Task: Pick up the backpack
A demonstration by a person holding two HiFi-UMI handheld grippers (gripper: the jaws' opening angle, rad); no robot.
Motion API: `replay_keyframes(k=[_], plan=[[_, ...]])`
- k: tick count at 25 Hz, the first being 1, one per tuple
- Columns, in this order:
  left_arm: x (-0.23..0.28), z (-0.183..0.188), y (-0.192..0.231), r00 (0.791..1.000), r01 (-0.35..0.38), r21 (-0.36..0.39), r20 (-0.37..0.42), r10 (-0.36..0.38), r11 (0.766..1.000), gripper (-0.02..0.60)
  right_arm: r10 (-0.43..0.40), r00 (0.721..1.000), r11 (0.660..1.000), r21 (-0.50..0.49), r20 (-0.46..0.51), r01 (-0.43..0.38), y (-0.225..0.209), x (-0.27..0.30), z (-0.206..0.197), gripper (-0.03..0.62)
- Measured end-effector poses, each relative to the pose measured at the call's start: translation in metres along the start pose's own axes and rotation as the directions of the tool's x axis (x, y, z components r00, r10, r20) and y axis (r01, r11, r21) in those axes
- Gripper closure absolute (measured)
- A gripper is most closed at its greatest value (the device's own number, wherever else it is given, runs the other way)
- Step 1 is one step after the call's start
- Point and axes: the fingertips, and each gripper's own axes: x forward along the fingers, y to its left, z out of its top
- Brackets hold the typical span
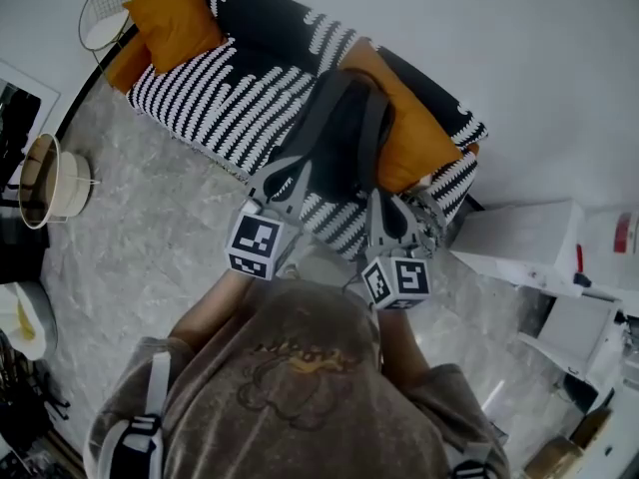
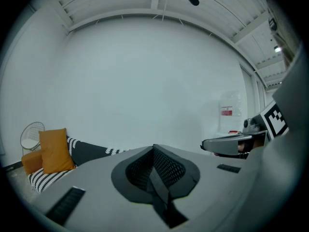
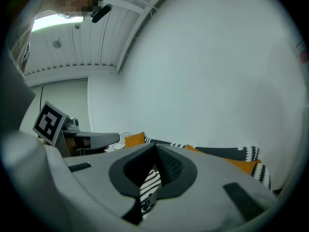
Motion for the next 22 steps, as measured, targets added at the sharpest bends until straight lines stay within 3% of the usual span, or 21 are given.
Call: replay_keyframes(k=[15, 22], plan=[[0.106, 0.033, 0.038, 0.999, -0.021, 0.027, 0.027, 0.02, 0.999, 0.581, 0.052, 0.999, 0.999, -0.011, 0.0, -0.052, -0.058, 0.093, 0.041, 0.588], [0.132, 0.035, 0.052, 1.0, 0.025, 0.021, 0.016, -0.025, 0.999, 0.581, 0.027, 1.0, 1.0, 0.01, 0.005, -0.027, -0.059, 0.122, 0.043, 0.588]])
